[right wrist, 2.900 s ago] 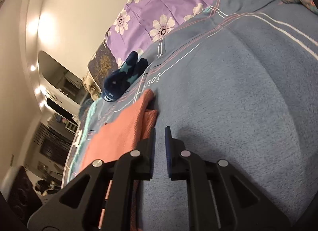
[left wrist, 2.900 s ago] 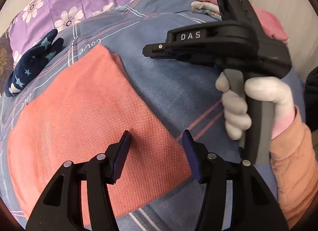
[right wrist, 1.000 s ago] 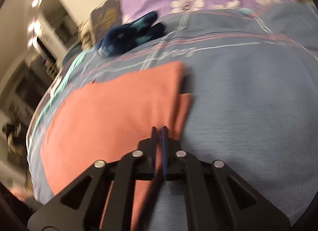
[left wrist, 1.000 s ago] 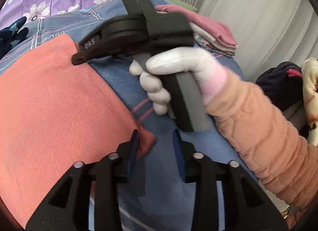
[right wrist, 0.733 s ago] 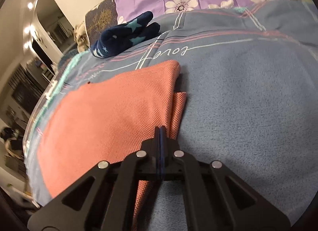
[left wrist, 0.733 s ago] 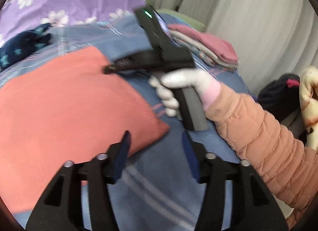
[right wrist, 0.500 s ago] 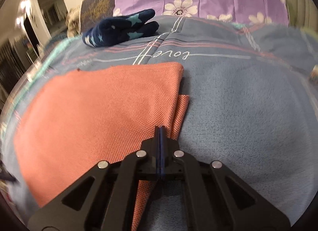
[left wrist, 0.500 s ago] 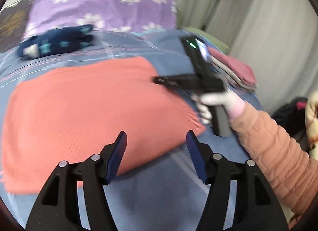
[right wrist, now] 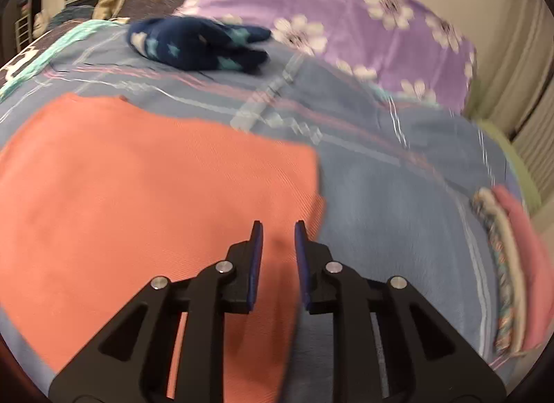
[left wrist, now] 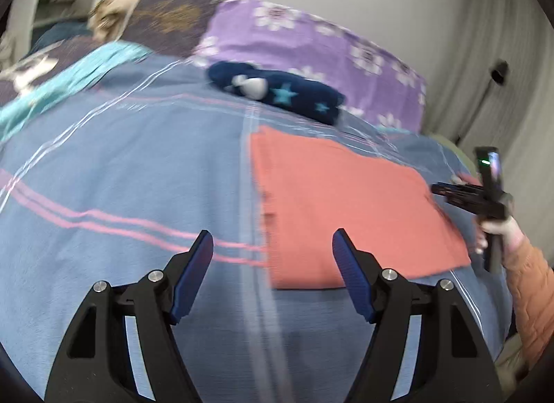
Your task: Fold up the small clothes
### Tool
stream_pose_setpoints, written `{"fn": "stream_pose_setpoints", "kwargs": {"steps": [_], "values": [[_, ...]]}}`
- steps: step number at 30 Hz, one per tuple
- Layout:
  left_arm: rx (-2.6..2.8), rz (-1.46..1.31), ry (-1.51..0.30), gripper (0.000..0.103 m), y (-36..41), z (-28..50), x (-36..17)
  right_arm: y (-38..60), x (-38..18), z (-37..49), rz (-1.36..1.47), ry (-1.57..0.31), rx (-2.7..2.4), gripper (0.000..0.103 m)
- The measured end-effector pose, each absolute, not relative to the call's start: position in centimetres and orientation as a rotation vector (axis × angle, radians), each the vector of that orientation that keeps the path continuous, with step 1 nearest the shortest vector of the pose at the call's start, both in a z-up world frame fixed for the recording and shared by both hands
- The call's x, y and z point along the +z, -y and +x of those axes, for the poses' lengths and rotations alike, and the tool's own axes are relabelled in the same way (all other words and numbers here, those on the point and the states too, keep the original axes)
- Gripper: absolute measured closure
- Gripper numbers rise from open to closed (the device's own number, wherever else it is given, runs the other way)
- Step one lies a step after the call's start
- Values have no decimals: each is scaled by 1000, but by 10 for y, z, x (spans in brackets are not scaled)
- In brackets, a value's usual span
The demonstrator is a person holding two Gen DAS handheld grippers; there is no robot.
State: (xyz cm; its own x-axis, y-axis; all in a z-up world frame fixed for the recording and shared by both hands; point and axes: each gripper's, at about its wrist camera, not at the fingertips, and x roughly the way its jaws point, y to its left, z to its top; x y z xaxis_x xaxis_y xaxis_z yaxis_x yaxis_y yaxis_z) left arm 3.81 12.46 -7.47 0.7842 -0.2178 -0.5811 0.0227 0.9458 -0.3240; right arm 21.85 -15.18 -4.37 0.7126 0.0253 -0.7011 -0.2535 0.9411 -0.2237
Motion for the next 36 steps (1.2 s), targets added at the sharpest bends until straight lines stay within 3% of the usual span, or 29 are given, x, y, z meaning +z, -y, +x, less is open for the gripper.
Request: {"fn": "stream_pose_setpoints", "kwargs": {"steps": [5,10,16,24,26,28,36], "values": [[-150,-384,-678,33,-154,54,-85,79,-9,210,-391,-709,280,72],[-241,-331,-768,54,-150,80,-94,-9,2,212,-430,-729,453,70],[-399,-242,-846,54,-129,93,-105,-90,-12,226,-435,-791,550,69],[-424,-370,-828,53,-148,94,-107,-126,-23,263,-338,-890,545,69],[-376,-385,-813,57,-158,100,-104,-131,-23,266,-344,-894,544,68],[-384,-358,-843,73,-156,110,-105,-137,-24,267,-355,-905,544,67],[-494,-191,-895,74,-117,118,-105,-162,-36,273,-390,-942,547,63]]}}
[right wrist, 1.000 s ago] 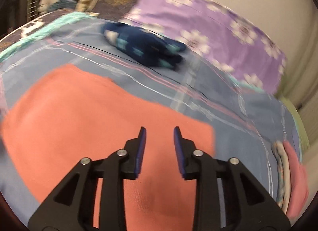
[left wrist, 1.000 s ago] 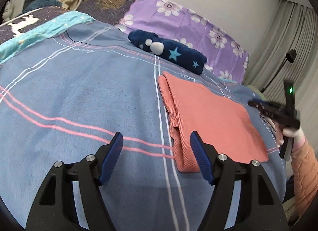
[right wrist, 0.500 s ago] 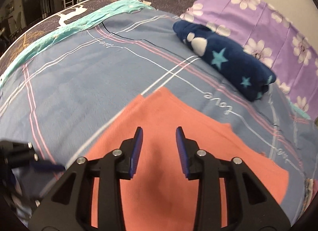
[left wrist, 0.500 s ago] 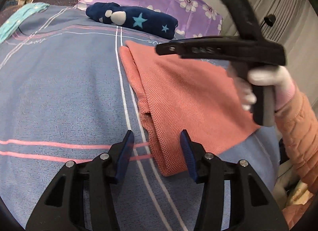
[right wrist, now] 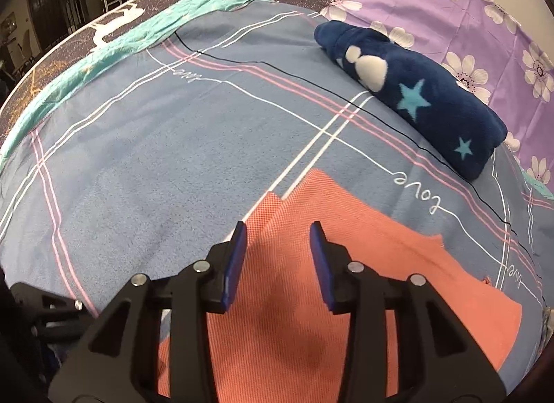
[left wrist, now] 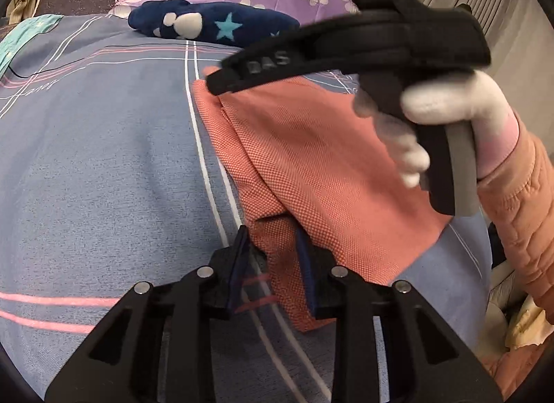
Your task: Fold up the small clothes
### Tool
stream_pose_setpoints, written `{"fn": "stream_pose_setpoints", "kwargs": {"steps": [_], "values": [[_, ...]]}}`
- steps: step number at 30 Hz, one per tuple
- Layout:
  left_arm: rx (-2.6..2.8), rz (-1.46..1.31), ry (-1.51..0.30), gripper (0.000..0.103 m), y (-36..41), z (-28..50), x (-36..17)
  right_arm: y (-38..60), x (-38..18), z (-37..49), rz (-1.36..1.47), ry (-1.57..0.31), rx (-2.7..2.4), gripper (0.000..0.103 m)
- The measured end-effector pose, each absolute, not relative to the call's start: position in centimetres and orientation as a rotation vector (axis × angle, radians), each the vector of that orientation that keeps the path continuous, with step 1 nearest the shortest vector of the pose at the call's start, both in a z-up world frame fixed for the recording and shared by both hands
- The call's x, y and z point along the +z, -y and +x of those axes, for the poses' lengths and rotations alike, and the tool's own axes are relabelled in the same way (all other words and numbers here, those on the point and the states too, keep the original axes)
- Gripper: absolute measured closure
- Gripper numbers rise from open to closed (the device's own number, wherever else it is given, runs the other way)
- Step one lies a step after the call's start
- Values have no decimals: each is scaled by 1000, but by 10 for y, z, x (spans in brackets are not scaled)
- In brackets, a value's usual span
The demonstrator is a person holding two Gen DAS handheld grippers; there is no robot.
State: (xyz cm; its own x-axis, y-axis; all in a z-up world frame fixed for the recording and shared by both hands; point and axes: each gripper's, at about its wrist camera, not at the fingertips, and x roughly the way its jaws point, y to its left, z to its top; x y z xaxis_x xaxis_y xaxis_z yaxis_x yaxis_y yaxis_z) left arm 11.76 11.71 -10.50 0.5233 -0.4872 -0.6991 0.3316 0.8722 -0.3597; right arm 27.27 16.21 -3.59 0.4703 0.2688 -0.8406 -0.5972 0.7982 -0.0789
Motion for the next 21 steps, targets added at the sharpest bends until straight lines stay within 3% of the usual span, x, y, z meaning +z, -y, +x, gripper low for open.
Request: {"fn": "stream_pose_setpoints", "kwargs": {"steps": [6,7,8,9,12,16,18,20,21], "values": [[-548,-325,-904,72,-135,121,-111,-181,-54,291,-461,-973,469,60],[-553,-333,-905,86,-135,120,-111,-180,-56,294,-458,-976,459,75],[-567,-332,-916,101,-133,119,-112,-179,-54,298,-442,-963,430,99],[-589,-325,-929,102,-130,116,-113,-176,-49,300,-418,-932,405,101],[-597,-241,-904,102,-118,101,-106,-164,-26,305,-316,-863,400,101],[-579,-265,-920,101,-121,99,-110,-159,-39,318,-276,-964,520,99],[-583,-308,-922,101,-127,103,-113,-155,-44,314,-235,-981,594,92],[-584,-355,-921,99,-135,102,-115,-148,-40,305,-216,-959,598,68],[-581,-369,-919,97,-137,101,-115,-143,-36,299,-208,-940,606,66]]}}
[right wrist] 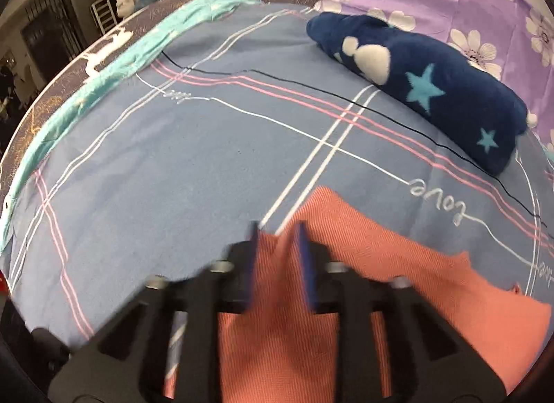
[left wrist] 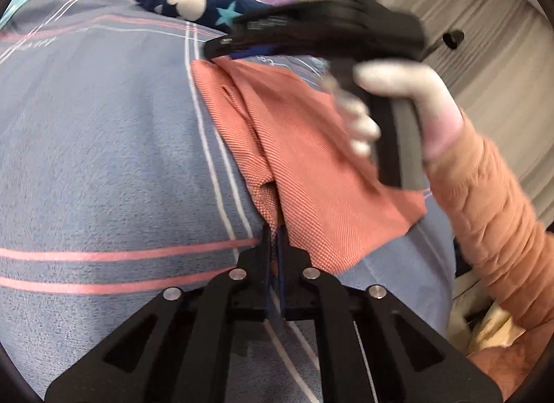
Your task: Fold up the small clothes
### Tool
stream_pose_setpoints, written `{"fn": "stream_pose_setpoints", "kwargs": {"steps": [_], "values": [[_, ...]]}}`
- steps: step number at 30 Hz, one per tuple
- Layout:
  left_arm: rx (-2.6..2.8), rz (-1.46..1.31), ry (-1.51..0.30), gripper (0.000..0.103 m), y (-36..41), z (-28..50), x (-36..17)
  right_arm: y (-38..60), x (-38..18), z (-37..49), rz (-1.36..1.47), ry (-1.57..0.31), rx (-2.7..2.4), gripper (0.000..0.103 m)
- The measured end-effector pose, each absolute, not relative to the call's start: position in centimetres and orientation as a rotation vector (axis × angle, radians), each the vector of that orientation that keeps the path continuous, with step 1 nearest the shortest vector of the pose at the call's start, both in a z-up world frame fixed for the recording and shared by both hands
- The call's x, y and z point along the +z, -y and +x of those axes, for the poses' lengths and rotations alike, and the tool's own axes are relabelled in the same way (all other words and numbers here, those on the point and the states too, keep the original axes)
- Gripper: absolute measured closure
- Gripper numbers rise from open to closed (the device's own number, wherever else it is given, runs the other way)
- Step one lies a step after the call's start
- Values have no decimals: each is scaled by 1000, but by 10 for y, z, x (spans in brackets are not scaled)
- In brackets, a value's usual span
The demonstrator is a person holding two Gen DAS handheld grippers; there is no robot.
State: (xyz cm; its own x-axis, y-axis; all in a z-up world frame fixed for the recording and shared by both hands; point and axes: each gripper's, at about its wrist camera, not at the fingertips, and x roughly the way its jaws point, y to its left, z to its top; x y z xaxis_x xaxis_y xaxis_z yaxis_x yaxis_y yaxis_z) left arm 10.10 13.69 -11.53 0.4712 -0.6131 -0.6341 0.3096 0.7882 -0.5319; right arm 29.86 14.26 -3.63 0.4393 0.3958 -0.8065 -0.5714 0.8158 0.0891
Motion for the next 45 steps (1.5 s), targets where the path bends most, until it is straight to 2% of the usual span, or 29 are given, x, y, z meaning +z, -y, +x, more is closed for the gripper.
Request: {"fn": "stream_pose_setpoints", "kwargs": {"steps": [2,3,4,9,17,18,19,24,26,30,32,33,34,40,45], "values": [[-566,-387,-897,90,-142,101,-112,-131,-28,286,-199,-914,623,66],[-553,-388,-880,82,-144,99,-109,-121,-24,276,-194,-904,636,66],[-538,-384,-852,78,-146,94,-104,-114,-21,268,-195,-898,648,66],[-585,-344,-783,76,-133,81,-88,-78,-16,229,-237,-879,671,61],[-619,-305,-833,75,-113,94,-93,-44,-22,197,-173,-878,665,59],[-600,-287,-841,85,-113,92,-94,-41,-22,190,-185,-871,666,59],[-557,-255,-860,101,-114,92,-97,-40,-23,186,-192,-867,667,58],[-487,-292,-901,102,-134,78,-111,-32,-23,153,-245,-826,686,55],[-476,-319,-894,103,-142,71,-114,-28,-26,140,-271,-813,693,50],[-475,-321,-874,103,-144,64,-111,-28,-40,122,-310,-830,684,49],[-458,-312,-856,94,-144,63,-106,-31,-45,113,-329,-828,682,49],[-445,-309,-847,78,-145,63,-103,-36,-47,106,-351,-818,688,49],[-425,-305,-834,66,-146,65,-99,-41,-48,99,-372,-807,694,49],[-395,-378,-771,57,-161,76,-88,-83,-51,51,-617,-622,648,50],[-381,-458,-802,56,-171,77,-112,-108,-72,37,-779,-585,609,51]]}}
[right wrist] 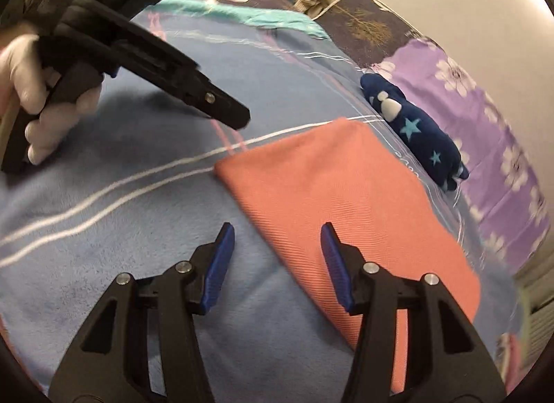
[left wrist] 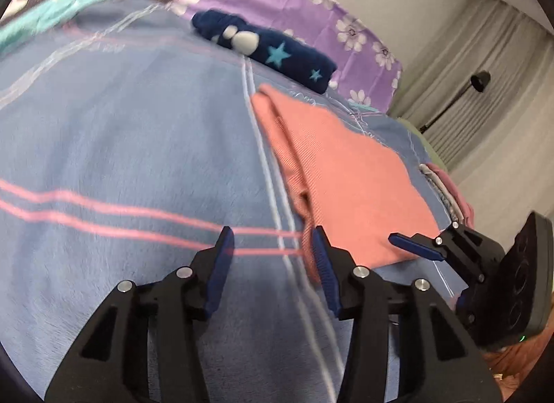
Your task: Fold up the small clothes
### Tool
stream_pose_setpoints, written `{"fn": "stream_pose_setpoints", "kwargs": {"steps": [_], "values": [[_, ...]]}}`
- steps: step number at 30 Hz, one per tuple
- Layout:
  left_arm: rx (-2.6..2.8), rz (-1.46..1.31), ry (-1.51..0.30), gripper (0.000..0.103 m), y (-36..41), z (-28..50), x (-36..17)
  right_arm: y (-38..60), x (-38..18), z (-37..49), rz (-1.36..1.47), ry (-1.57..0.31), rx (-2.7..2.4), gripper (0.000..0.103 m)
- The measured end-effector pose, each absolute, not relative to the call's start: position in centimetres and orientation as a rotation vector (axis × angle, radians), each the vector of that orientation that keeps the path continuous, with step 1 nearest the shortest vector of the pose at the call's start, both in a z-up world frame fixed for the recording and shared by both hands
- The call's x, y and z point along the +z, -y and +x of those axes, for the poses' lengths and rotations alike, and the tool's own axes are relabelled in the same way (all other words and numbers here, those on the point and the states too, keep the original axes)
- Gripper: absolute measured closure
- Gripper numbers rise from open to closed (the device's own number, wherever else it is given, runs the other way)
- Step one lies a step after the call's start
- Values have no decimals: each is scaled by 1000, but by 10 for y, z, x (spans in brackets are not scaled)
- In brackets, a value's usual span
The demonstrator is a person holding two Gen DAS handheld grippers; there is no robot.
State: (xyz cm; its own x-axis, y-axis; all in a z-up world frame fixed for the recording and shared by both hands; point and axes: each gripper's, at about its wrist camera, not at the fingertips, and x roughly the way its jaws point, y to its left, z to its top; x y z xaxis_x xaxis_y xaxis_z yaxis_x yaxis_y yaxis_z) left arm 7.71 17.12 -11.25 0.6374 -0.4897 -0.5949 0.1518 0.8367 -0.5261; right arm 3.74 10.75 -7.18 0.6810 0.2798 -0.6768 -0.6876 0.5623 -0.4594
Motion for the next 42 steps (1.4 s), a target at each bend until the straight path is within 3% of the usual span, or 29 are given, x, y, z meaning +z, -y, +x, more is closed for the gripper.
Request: {"fn": "stream_pose_setpoints", "kwargs": {"steps": [10,24,27,29,37,42], "values": [[-405,-512,-771,46,-177,76,-114,-136,-80,74,-734,-604,518,51],[-446,-559,-760,41,-183,75,-117,-143,-80,81,-683,-613,505,54],[-453,-568,-757,40,-184,75,-117,-150,-82,88,-672,-613,512,61],[-458,-579,-756,40,-186,75,-117,-151,-80,86,-671,-606,516,94],[-540,-685,-734,37,-184,118,-98,-134,-71,83,-547,-630,569,97],[-558,-653,-893,37,-160,184,-111,-131,-69,78,-526,-595,555,97]]}}
